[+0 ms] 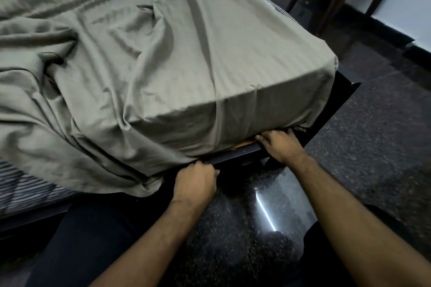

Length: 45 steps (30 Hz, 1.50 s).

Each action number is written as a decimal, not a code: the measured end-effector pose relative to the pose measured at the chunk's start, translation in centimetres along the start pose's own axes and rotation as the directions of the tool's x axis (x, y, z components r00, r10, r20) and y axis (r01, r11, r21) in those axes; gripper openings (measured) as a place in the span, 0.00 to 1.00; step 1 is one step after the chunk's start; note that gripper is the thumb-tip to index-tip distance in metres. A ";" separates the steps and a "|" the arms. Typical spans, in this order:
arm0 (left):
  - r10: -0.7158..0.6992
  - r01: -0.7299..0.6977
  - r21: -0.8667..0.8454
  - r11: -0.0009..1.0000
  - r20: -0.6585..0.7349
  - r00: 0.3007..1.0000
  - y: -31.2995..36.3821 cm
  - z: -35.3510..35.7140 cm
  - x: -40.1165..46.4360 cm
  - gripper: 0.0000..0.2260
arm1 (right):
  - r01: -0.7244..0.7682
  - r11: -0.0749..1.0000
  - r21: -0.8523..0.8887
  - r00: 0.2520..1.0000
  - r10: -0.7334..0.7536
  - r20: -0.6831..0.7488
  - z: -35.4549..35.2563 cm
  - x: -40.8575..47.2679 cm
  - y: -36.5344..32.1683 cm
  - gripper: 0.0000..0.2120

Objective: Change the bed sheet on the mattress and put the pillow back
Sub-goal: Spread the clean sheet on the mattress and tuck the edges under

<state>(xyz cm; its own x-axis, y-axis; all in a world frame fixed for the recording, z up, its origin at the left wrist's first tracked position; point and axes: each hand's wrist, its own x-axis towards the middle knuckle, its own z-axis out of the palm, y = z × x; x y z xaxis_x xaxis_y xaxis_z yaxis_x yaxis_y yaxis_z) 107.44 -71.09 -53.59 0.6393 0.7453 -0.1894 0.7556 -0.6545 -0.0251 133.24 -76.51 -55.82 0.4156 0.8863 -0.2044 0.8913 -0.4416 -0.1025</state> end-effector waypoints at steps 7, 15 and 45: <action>0.466 -0.508 -0.284 0.813 -0.205 0.861 3.8 1.1 2.8 0.28 | -0.052 0.995 -0.083 0.999 0.051 -0.016 -2.5 -2.3 0.2 0.18; 0.512 -0.556 -0.315 0.769 -0.216 0.831 10.3 1.5 10.1 0.27 | -0.079 0.981 0.177 0.963 0.121 -0.242 -1.8 -2.8 7.3 0.12; 0.369 -0.417 -0.293 0.860 -0.206 0.906 8.1 2.0 7.6 0.30 | -0.276 0.960 0.045 0.955 0.279 -0.098 -1.0 0.4 4.8 0.17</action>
<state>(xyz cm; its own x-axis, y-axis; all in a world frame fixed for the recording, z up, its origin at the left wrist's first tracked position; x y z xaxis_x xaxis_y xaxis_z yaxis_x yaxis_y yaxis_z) 118.14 -71.02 -57.22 0.8878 0.4597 0.0208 0.4253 -0.8369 0.3446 137.89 -78.13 -55.44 0.6636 0.7371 -0.1281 0.7329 -0.6748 -0.0861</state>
